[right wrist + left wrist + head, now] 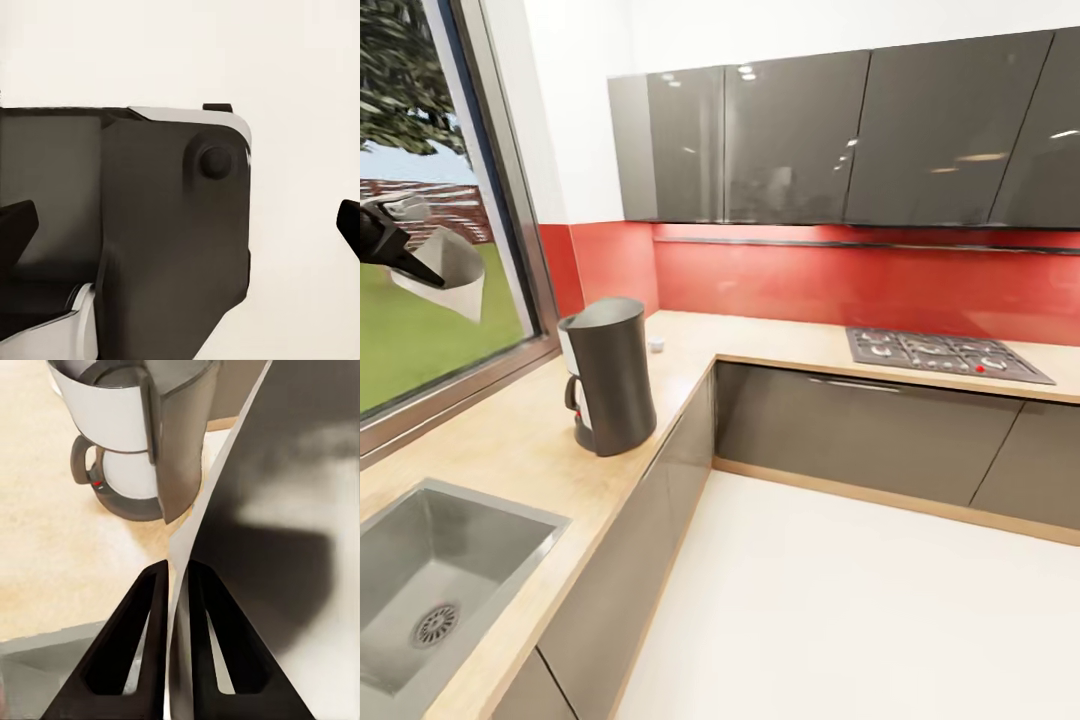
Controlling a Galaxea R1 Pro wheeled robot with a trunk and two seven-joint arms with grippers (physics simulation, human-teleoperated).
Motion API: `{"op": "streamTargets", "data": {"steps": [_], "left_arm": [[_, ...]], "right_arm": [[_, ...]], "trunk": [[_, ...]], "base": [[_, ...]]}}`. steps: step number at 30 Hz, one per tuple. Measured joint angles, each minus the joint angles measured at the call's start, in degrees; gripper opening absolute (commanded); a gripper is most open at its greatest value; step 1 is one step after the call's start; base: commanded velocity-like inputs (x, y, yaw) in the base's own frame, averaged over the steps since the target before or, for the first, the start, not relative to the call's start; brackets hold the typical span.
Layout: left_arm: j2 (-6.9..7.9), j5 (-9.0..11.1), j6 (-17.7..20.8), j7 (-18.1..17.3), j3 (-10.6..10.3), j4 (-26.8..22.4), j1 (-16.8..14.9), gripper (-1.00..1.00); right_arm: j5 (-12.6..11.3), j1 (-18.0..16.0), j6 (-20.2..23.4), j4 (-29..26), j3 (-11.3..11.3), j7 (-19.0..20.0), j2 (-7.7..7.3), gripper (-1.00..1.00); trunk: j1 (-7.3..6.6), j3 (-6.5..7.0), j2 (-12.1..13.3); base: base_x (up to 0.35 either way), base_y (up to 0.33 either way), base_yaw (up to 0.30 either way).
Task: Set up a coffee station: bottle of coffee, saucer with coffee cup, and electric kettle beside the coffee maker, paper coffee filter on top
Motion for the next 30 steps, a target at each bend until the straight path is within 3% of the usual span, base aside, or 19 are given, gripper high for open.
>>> {"op": "streamTargets", "data": {"steps": [16,30], "left_arm": [[0.01,0.09,0.01,0.00,-0.08,-0.01,0.01,-1.00],[0.08,0.09,-0.10,0.00,0.06,0.00,0.12,-1.00]], "right_arm": [[0.01,0.00,0.00,0.00,-0.08,-0.24,0.00,1.00],[0.03,0.00,0.00,0.00,-0.08,-0.24,0.00,1.00]], "trunk": [[0.00,0.00,0.00],[0.01,0.00,0.00]], "base": [[0.310,-0.074,0.000],[0.101,-0.011,0.000]]}}
